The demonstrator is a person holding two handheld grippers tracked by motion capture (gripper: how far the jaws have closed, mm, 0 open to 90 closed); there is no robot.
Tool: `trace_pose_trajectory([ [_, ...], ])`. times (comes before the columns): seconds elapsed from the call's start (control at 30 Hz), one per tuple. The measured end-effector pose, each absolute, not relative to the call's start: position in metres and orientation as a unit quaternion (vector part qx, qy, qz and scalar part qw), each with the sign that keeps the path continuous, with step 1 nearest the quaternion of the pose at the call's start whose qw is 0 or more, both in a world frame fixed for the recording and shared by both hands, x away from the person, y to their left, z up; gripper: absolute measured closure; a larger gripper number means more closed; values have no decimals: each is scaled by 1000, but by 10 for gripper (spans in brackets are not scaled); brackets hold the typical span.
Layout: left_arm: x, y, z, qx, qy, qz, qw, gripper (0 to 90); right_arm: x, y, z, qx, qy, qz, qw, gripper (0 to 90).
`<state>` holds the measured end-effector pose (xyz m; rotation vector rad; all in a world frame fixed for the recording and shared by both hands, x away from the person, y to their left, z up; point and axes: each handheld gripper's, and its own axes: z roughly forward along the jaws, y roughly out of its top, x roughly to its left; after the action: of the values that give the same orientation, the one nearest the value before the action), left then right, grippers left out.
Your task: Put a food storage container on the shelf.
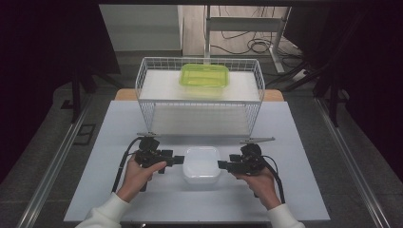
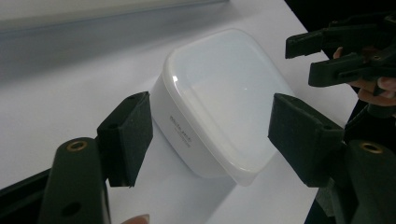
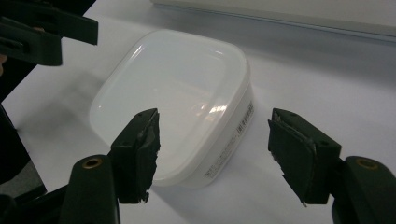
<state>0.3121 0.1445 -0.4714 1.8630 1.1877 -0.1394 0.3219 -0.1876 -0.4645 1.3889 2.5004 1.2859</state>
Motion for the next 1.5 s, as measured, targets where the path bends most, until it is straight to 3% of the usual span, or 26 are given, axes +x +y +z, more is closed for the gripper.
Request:
trace_pose_trajectory([
  [0.43, 319, 142, -489, 715, 525, -127, 445, 355, 328, -185, -472, 458, 785, 416, -33, 412],
  [0.93, 324, 142, -504, 700, 526, -186, 445, 462, 340, -189, -487, 490, 755, 424, -105, 543],
  [1.23, 323, 143, -508, 691, 531, -201, 448, 666, 343, -188, -492, 505, 740, 424, -134, 636],
  [1.5, 319, 145, -503, 689, 527, -193, 458, 732, 339, -194, -488, 522, 720, 431, -153, 720],
])
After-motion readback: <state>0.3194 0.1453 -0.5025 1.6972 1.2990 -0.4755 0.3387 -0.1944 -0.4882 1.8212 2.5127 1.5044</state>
